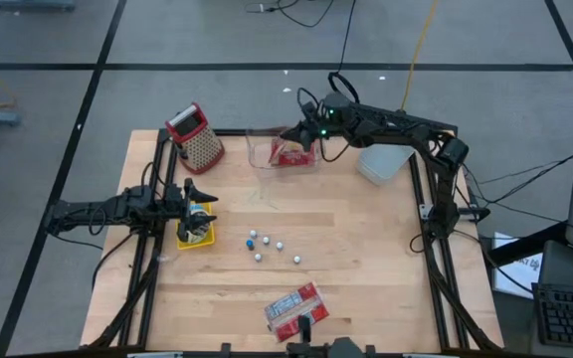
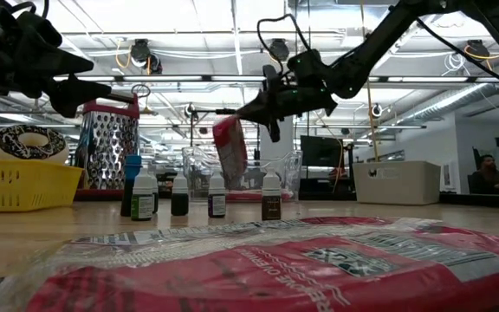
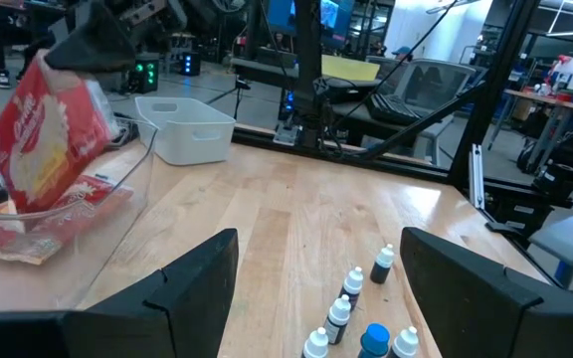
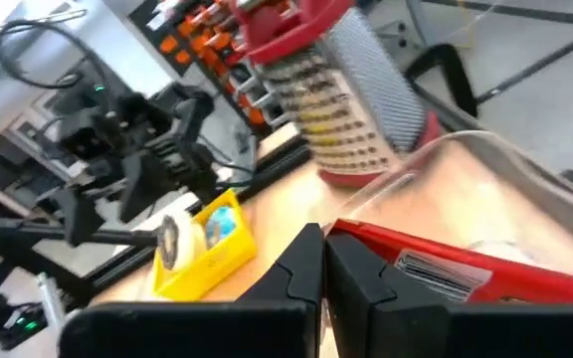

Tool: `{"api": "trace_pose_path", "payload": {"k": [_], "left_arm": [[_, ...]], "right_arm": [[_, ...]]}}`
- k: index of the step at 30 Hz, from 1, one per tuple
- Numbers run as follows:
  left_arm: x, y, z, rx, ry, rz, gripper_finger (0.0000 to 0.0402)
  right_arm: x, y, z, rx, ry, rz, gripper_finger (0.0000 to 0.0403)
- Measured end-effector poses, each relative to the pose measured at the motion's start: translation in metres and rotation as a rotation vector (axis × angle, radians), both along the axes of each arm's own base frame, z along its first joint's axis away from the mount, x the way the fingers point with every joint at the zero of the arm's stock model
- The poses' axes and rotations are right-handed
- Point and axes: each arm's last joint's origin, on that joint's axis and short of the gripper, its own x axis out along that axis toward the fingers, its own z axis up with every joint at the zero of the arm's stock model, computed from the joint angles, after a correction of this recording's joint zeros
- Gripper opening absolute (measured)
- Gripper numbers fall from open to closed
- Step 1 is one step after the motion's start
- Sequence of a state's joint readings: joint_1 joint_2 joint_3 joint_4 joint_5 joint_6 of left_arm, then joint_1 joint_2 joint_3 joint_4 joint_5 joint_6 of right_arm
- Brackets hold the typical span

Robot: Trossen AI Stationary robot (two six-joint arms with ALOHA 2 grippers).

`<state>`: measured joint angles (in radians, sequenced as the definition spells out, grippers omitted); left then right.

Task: Pick & Place Food Item
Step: Put the right popcorn bag into the transparent bin

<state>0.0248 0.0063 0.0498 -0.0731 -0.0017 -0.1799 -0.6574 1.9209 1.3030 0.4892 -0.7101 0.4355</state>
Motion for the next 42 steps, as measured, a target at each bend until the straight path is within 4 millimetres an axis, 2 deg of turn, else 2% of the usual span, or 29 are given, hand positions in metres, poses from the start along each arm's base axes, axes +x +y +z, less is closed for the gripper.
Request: {"api": "trace_pose_path", "payload": {"k": [5, 12, 17, 21, 32, 37, 42], "left_arm": [[0.0, 0.0, 0.0, 0.0, 0.0, 0.0, 0.028], [0.0, 0.0, 0.0, 0.0, 0.0, 0.0, 0.028], [0.0, 0.0, 0.0, 0.0, 0.0, 0.0, 0.028], [0.0, 0.0, 0.0, 0.0, 0.0, 0.0, 0.028], [0.0, 0.0, 0.0, 0.0, 0.0, 0.0, 0.028], [0.0, 0.0, 0.0, 0.0, 0.0, 0.0, 0.028], [0.0, 0.0, 0.0, 0.0, 0.0, 0.0, 0.028]], "right_arm": [[0.002, 0.0, 0.007, -0.055, -0.05, -0.038, 0.0], [0.024, 0.03, 0.007, -0.21, -0.051, -0.068, 0.0], [0.028, 0.038, 0.003, -0.208, -0.004, -0.056, 0.0], [0.024, 0.037, -0.009, -0.187, 0.11, -0.075, 0.0], [0.008, 0.021, -0.023, -0.057, 0.246, -0.084, 0.0], [0.005, 0.017, -0.023, -0.072, 0.252, -0.106, 0.0], [0.003, 0.014, -0.026, -0.166, 0.315, -0.211, 0.0]]}}
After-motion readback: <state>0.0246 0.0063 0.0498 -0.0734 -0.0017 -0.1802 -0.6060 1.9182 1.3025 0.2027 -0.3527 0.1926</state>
